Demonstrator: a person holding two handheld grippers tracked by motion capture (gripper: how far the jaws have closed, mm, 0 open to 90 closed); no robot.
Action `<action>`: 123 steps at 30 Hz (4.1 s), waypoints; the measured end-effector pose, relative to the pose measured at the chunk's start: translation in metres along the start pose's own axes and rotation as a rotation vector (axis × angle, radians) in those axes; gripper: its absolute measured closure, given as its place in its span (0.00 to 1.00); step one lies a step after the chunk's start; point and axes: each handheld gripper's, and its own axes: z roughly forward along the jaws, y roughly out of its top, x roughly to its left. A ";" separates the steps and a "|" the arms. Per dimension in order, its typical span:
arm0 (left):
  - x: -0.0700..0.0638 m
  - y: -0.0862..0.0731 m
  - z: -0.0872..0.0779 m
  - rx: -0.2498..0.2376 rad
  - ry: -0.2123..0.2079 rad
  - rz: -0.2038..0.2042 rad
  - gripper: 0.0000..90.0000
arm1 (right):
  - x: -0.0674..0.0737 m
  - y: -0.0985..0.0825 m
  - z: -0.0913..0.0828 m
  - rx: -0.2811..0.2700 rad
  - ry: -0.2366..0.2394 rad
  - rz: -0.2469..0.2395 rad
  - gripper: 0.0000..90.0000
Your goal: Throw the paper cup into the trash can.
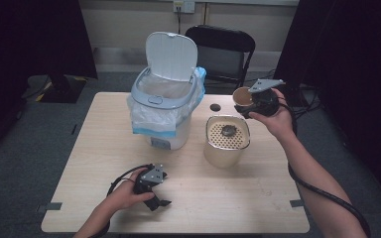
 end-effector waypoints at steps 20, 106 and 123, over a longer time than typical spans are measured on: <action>0.000 0.000 0.000 0.000 -0.004 0.001 0.00 | 0.002 0.024 0.006 -0.012 0.060 0.029 0.31; 0.000 0.000 0.000 0.002 -0.005 -0.001 0.00 | 0.012 0.169 -0.003 -0.070 0.215 0.021 0.31; 0.000 0.000 0.000 0.002 -0.005 0.000 0.00 | 0.034 0.194 0.016 -0.092 0.257 0.008 0.31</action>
